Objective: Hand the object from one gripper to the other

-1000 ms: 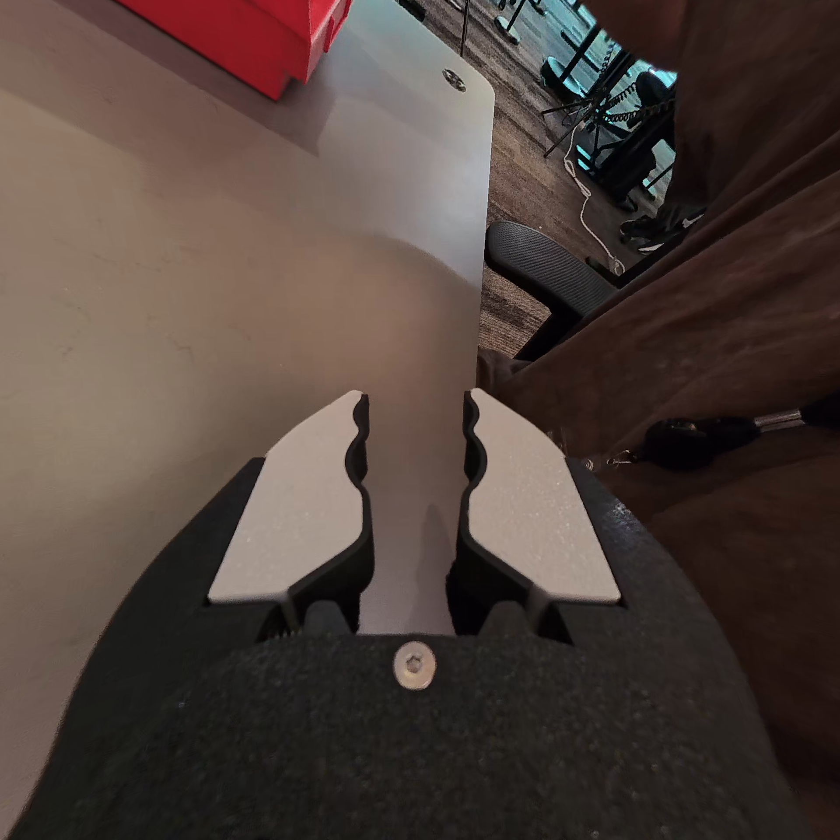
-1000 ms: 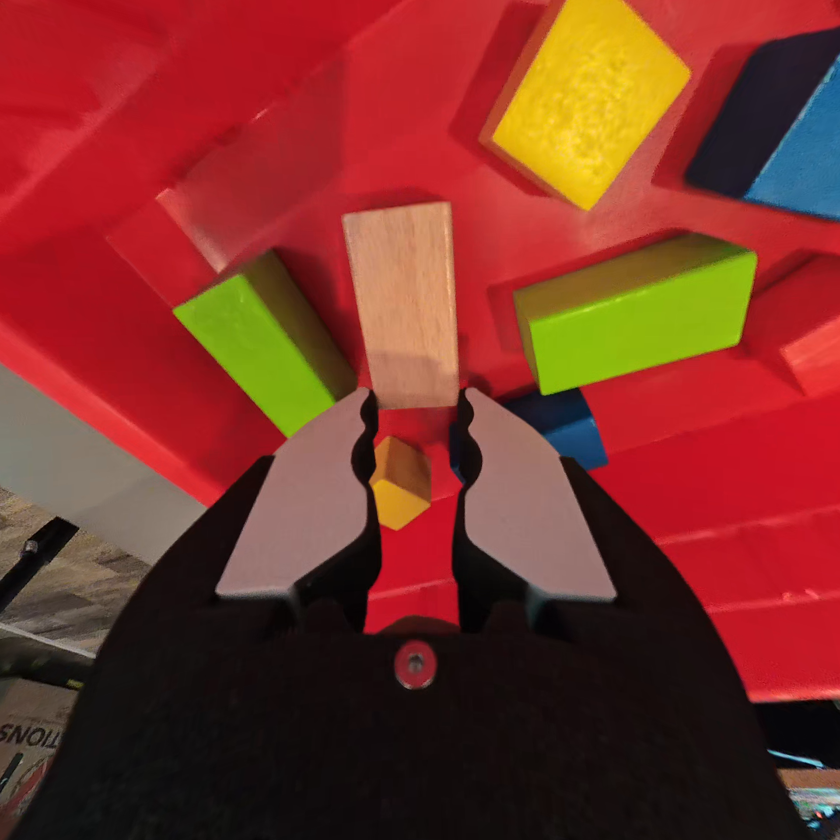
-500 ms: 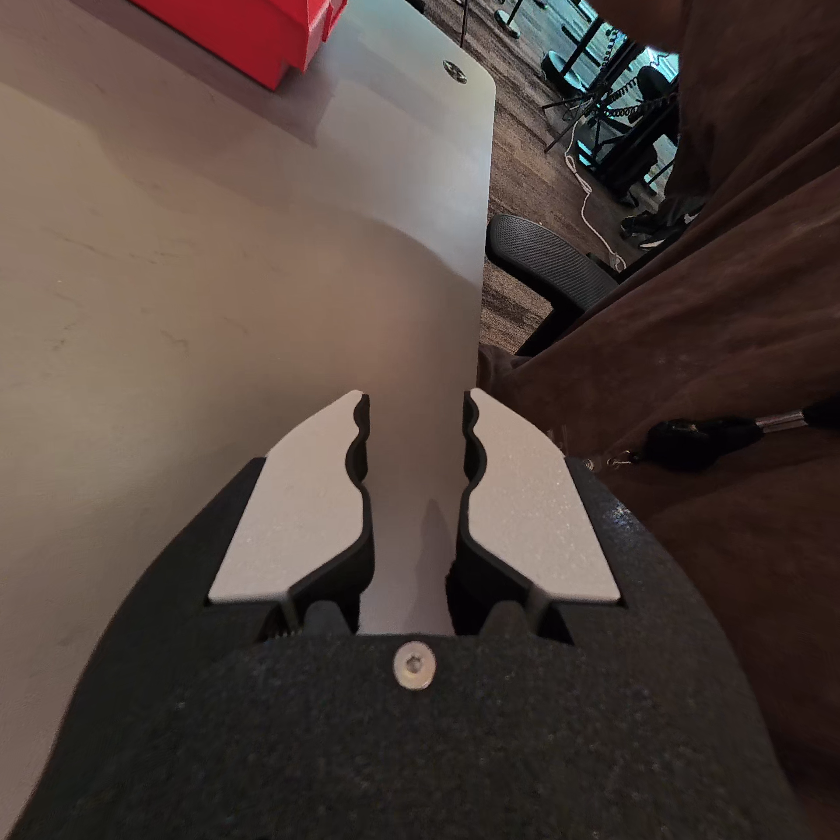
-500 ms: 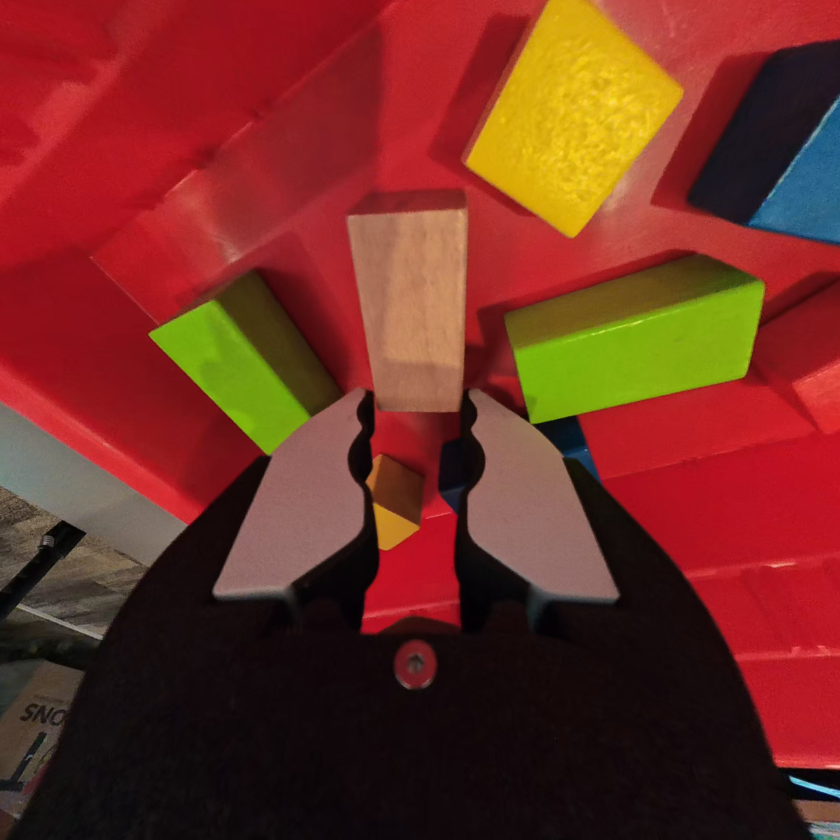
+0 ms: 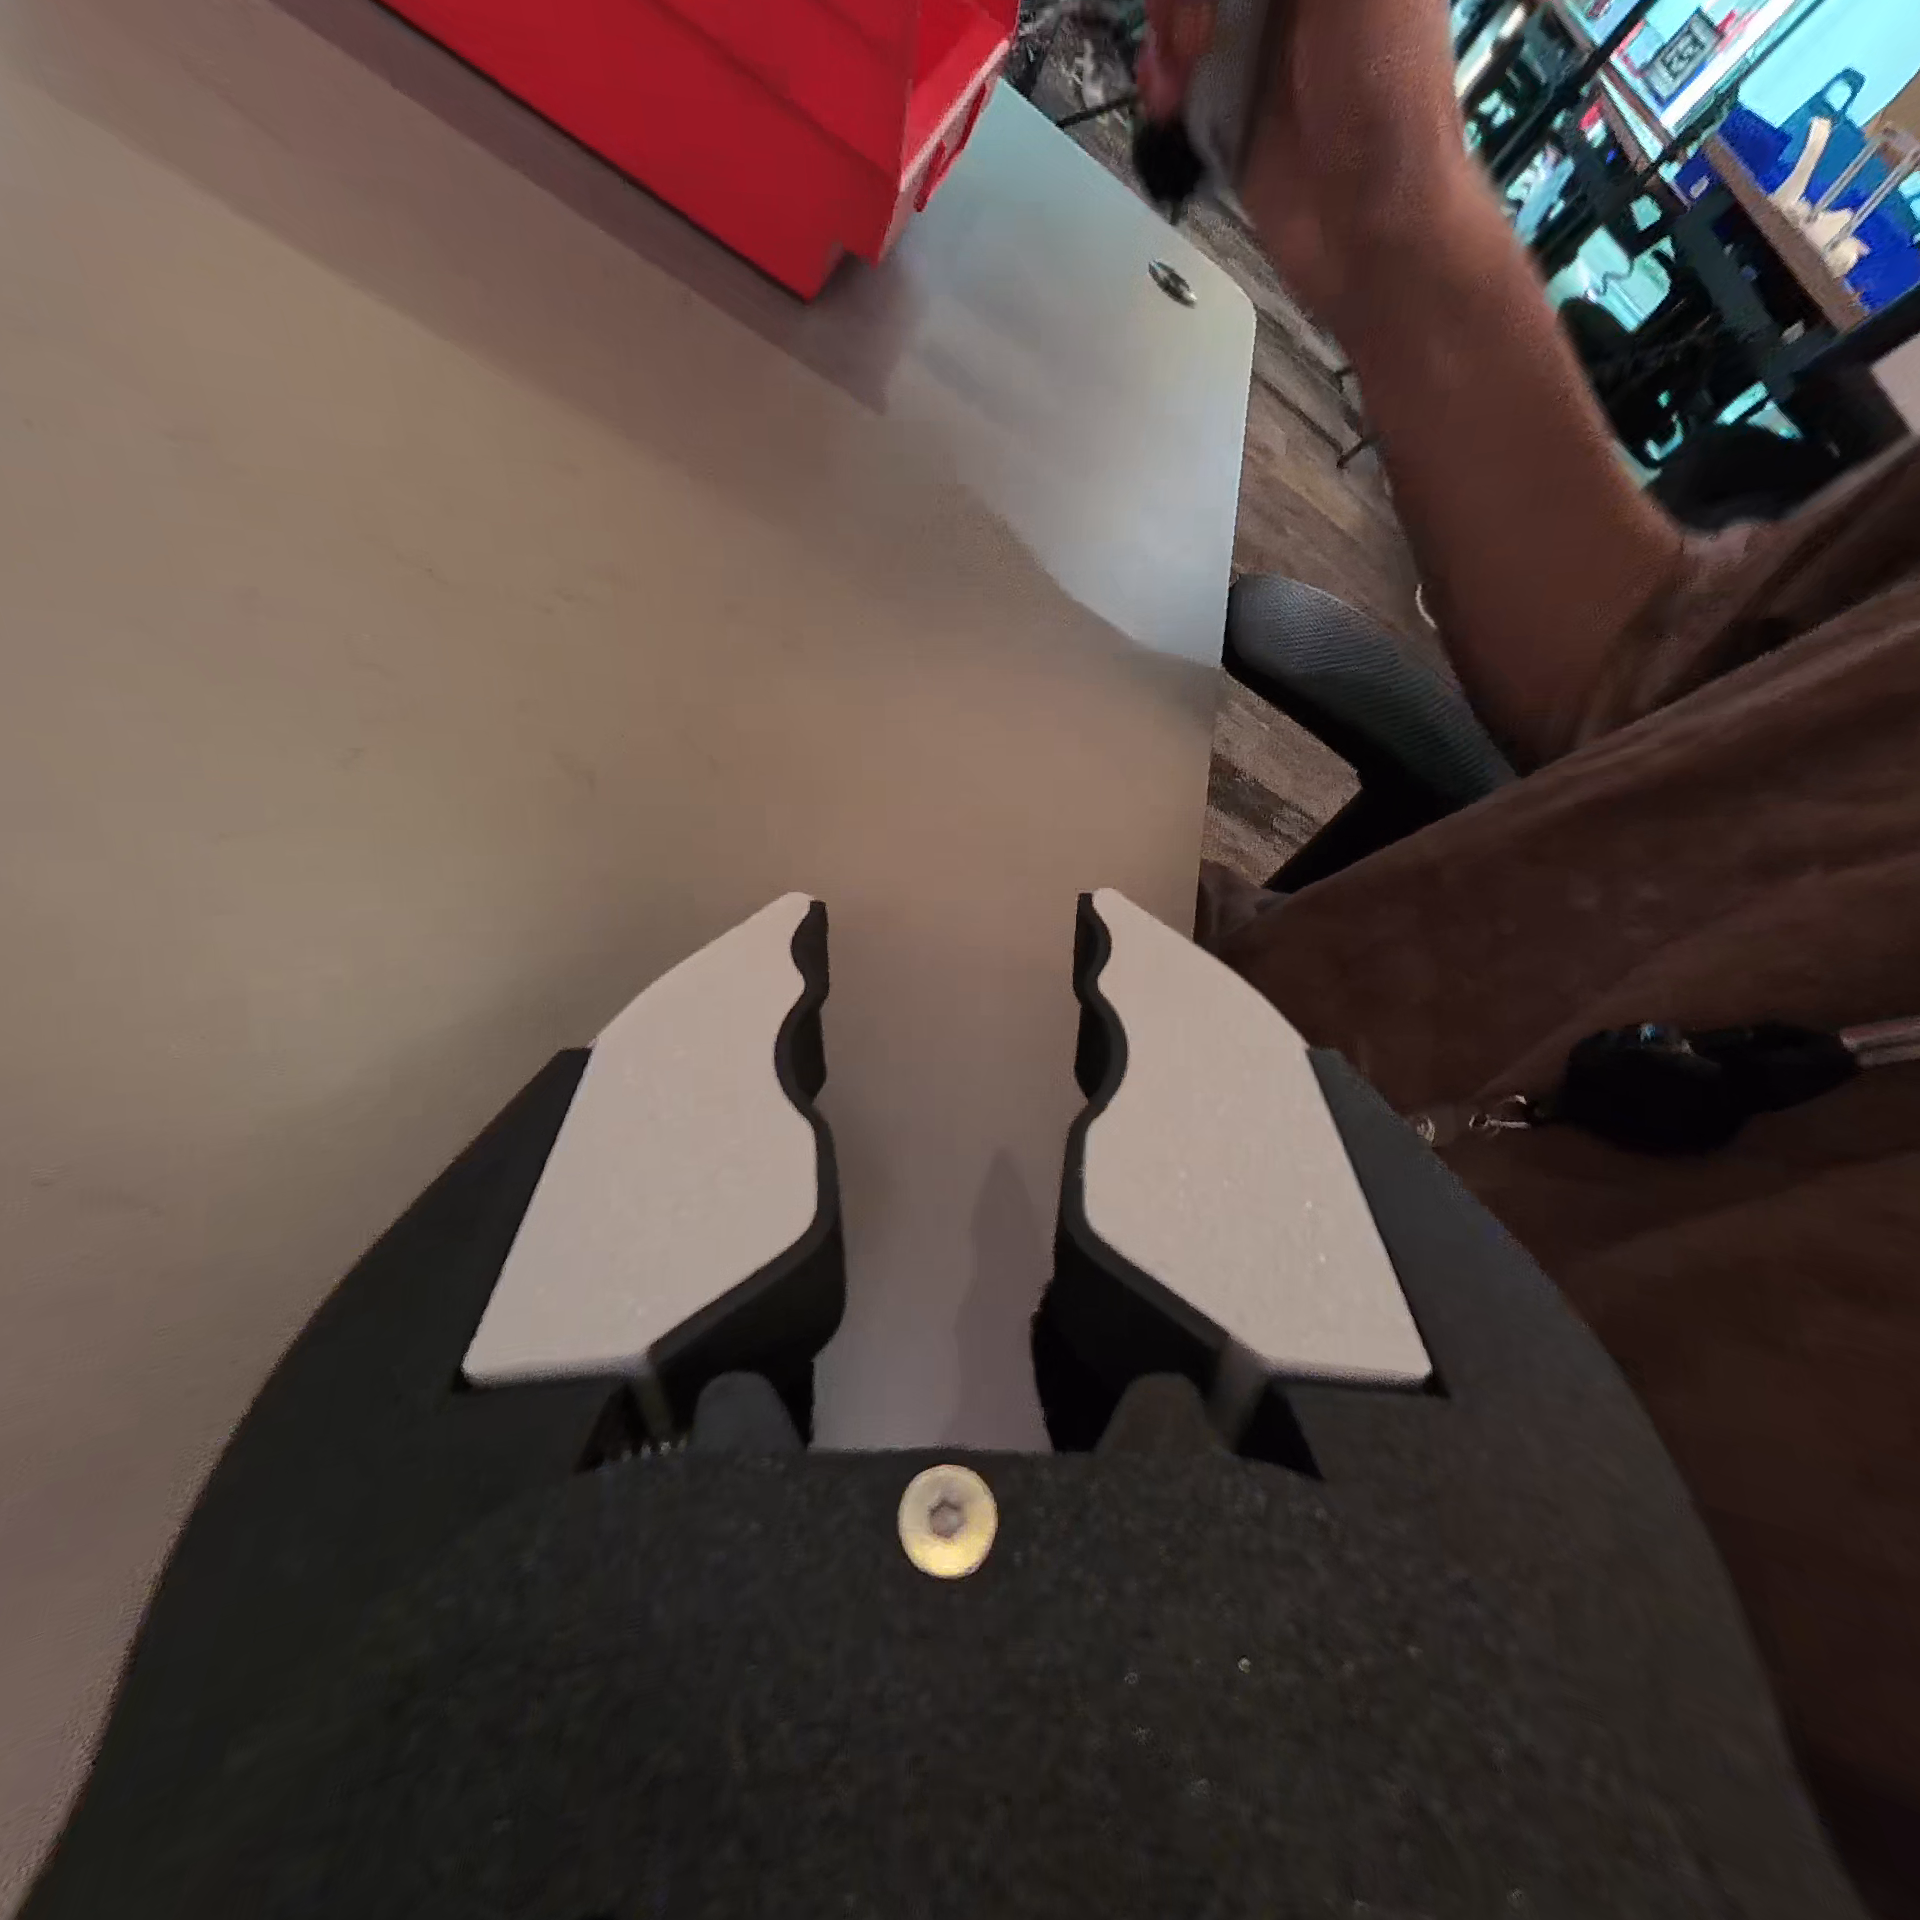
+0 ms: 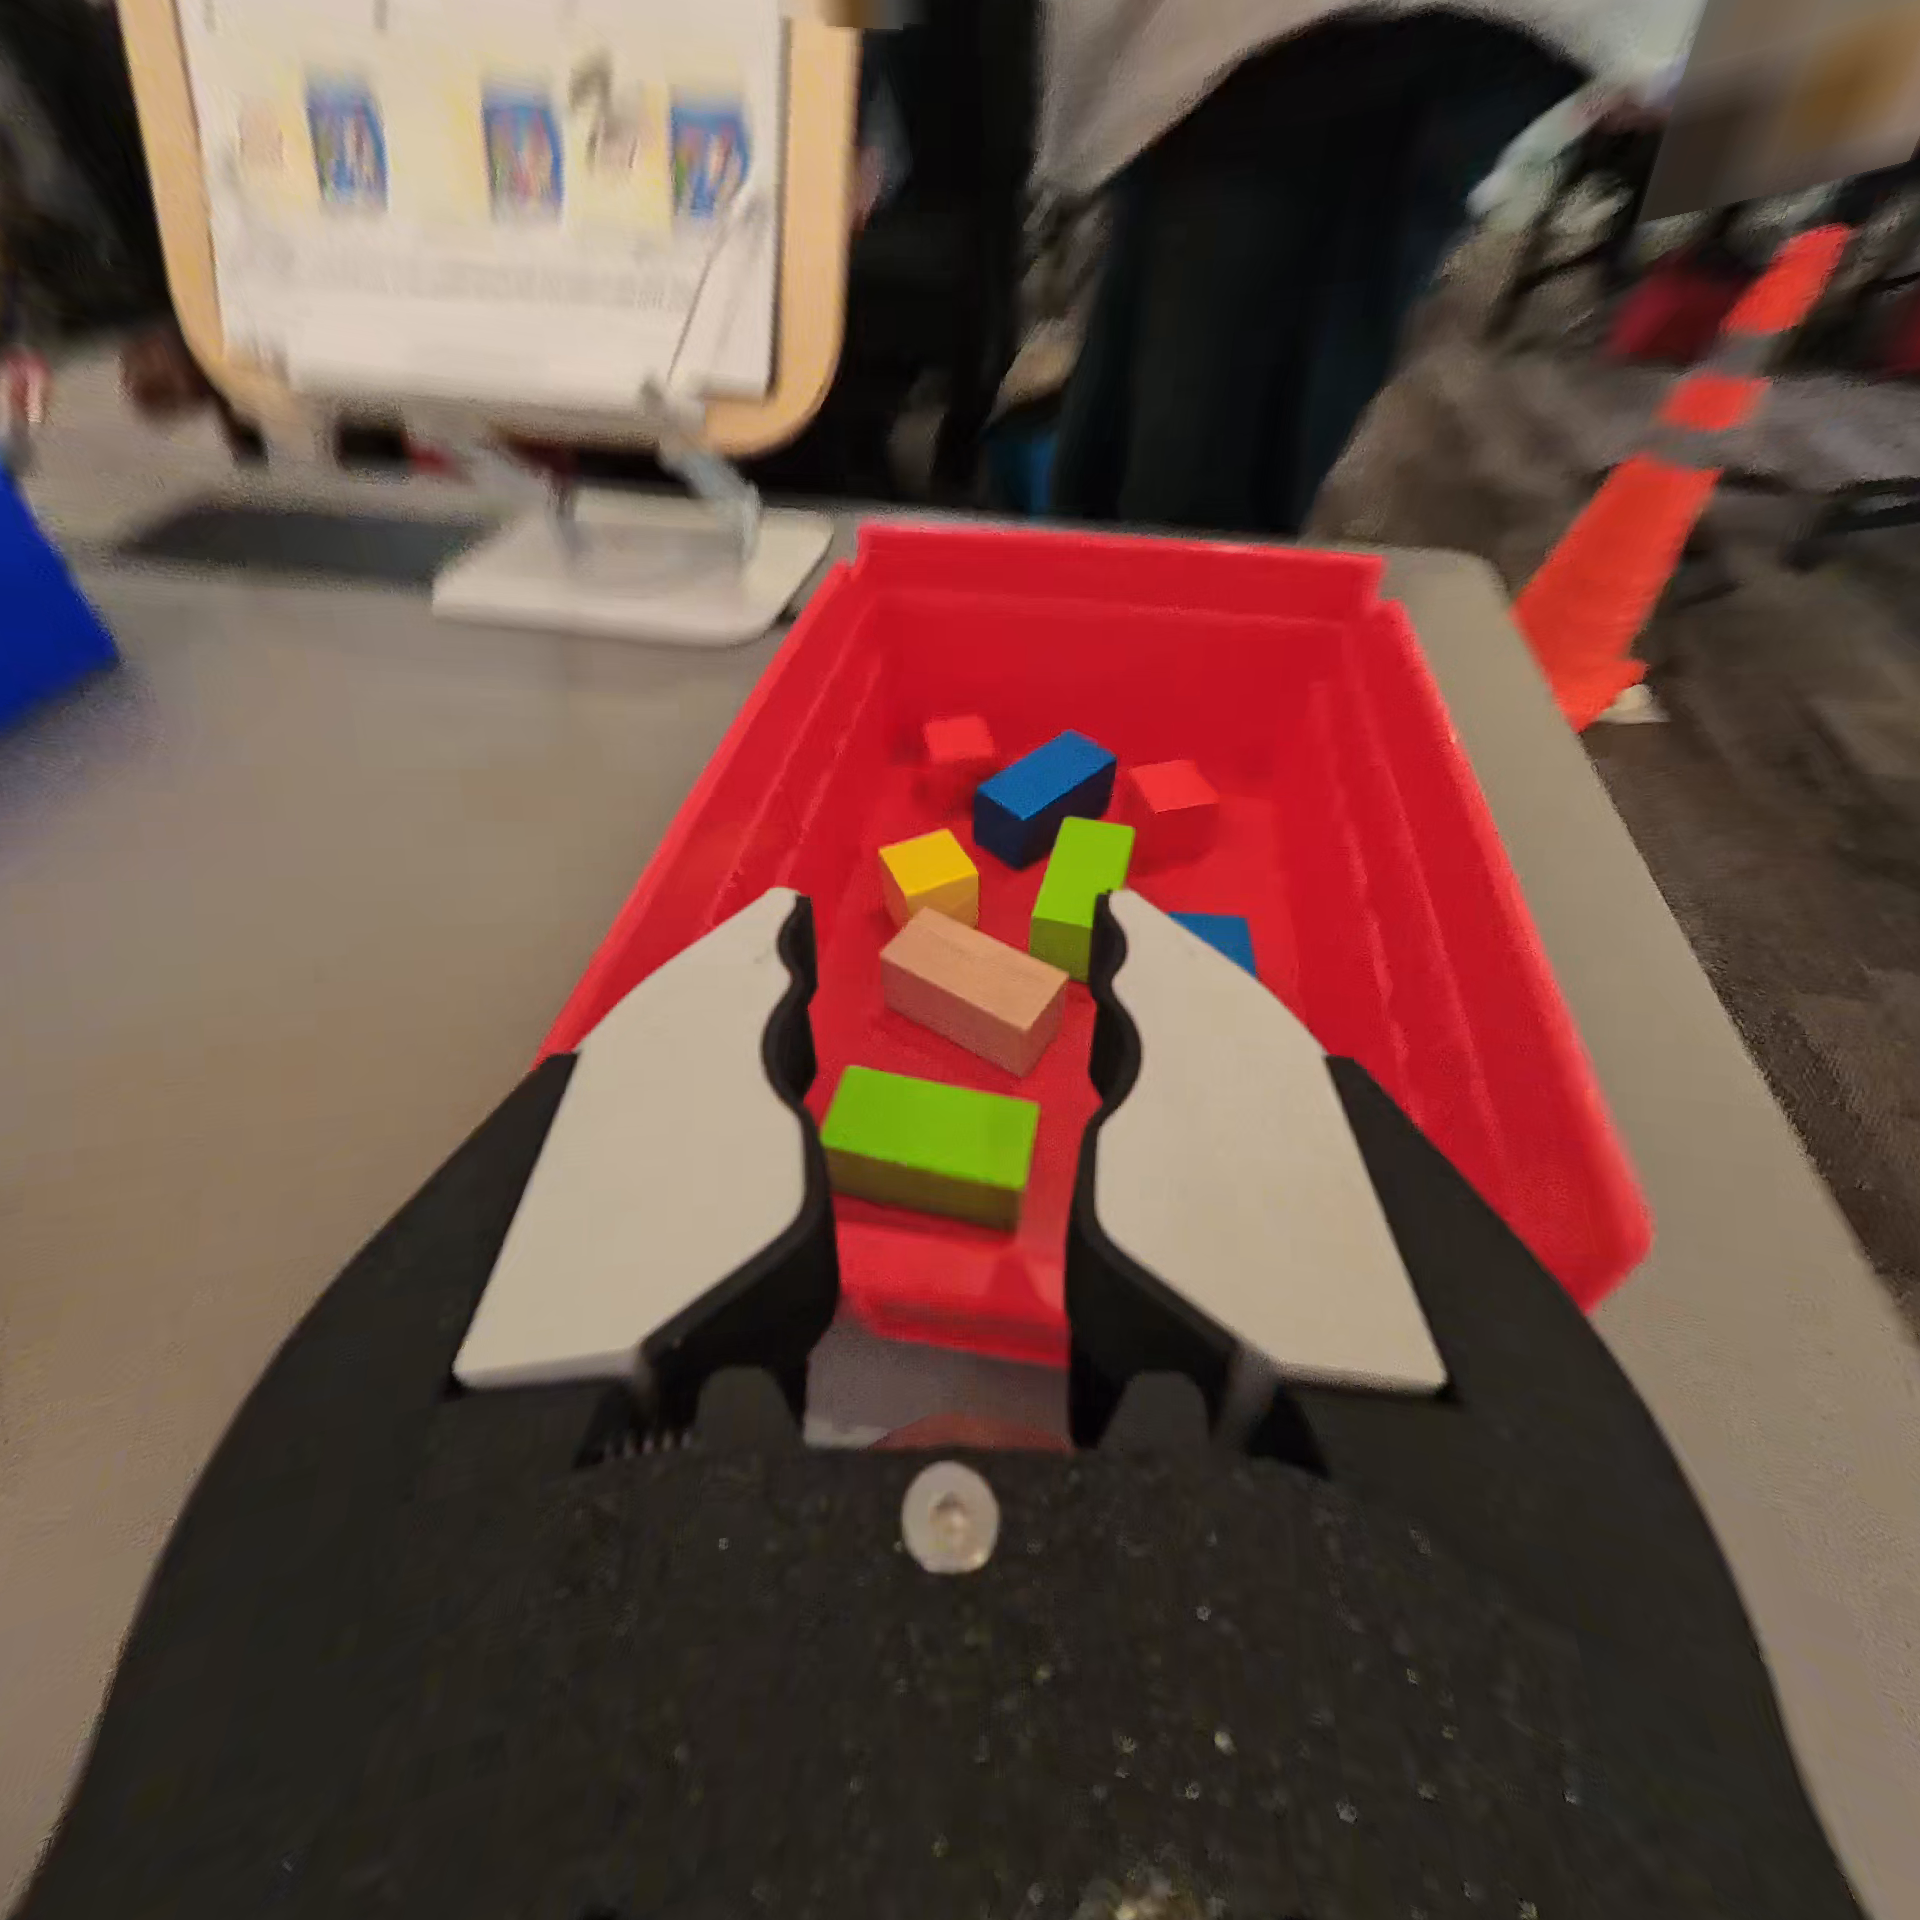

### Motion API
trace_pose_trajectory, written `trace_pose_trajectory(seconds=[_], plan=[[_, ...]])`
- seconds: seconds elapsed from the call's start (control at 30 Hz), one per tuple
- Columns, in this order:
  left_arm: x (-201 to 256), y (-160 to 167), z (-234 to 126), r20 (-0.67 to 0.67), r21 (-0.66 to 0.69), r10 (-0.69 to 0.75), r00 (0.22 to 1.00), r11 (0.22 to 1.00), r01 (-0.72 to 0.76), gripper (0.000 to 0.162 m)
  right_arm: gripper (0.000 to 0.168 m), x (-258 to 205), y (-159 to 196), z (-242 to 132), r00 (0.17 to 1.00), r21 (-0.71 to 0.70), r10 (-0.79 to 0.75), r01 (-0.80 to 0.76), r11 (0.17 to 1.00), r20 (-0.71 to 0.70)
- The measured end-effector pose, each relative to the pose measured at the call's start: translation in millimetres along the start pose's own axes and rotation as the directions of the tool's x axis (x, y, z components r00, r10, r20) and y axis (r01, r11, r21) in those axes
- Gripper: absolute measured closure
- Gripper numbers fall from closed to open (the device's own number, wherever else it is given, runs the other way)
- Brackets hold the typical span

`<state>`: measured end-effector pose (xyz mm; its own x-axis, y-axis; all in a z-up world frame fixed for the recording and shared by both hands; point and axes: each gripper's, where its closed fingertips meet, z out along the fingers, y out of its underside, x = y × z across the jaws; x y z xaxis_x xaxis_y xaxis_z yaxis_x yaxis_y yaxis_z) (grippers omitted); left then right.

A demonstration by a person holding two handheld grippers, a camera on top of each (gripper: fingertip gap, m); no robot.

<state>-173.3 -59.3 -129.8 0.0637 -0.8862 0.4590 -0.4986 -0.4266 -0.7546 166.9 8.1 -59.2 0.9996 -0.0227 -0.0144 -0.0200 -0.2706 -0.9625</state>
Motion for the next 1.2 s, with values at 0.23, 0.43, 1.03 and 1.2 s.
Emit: trace_pose_trajectory(seconds=[0.23, 0.43, 1.03, 1.2], plan=[[-5, -11, -13, 0.079, 0.058, -0.053, 0.995, 0.997, 0.049, 0.118, 0.119, -14, 52, -40, 0.977, 0.119, 0.075, -0.051, 0.992, -0.201], [-82, -30, -123, 0.480, 0.088, -0.194, 0.855, 0.981, 0.173, 0.113, 0.120, -26, 53, -25, 0.993, 0.087, 0.023, -0.013, 0.996, -0.112], [-377, -5, -275, 0.904, 0.037, -0.327, 0.275, 0.700, 0.713, 0.070, 0.122, -45, 61, -16, 0.999, 0.034, 0.047, -0.047, 0.998, 0.009], [-393, 4, -278, 0.899, 0.102, -0.385, 0.208, 0.647, 0.756, 0.074, 0.122, -42, 62, -15, 0.997, 0.034, 0.069, -0.069, 0.997, 0.018]])
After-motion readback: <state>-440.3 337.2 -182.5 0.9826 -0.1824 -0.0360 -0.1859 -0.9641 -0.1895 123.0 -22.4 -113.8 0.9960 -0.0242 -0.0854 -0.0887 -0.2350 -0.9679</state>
